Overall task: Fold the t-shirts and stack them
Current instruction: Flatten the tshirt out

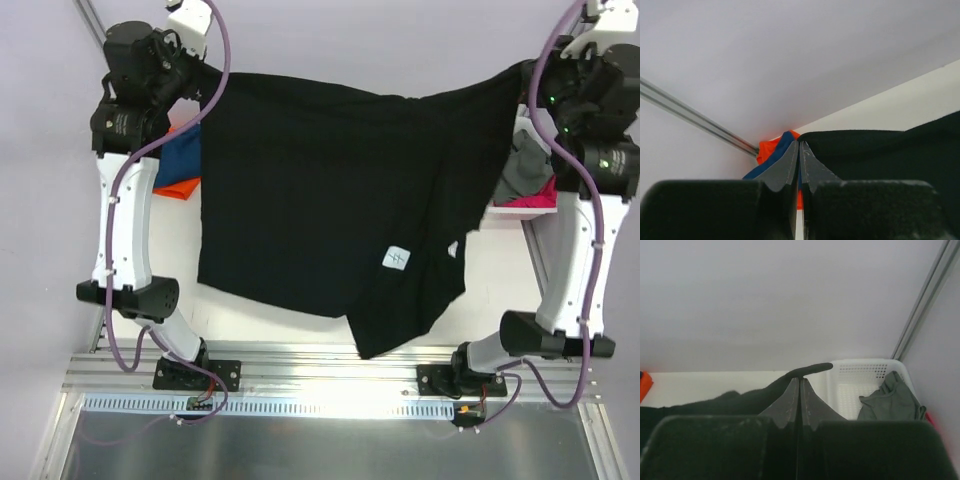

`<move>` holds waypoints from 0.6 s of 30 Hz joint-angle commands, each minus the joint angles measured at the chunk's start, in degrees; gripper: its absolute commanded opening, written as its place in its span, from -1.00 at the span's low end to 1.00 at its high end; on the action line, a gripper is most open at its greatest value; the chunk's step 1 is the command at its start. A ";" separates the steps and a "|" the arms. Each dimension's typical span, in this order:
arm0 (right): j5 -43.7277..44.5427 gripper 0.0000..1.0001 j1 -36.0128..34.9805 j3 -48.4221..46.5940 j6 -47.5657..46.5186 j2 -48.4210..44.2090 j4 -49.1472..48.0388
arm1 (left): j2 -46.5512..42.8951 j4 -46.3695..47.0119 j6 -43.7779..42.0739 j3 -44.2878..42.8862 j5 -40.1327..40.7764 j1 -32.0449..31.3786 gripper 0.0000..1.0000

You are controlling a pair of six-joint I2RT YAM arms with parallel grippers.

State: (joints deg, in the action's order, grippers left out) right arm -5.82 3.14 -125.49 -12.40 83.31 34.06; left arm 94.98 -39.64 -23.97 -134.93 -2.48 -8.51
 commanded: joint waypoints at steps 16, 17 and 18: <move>-4.02 -0.99 0.47 12.10 -0.61 -25.37 -1.90 | -28.24 10.19 -2.40 22.14 0.01 0.69 -1.00; -3.67 -0.99 0.47 12.37 -0.17 -26.52 -1.20 | -29.49 10.19 -2.40 23.21 0.54 0.69 -1.00; -3.41 -0.99 0.47 12.81 0.79 -28.88 0.37 | -30.72 10.11 -2.49 24.27 0.90 0.69 -1.00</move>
State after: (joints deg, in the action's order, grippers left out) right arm -9.76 3.18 -113.69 -12.40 57.65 34.37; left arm 68.20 -33.34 -25.17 -113.27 -2.76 -8.19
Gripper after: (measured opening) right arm 0.012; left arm 0.006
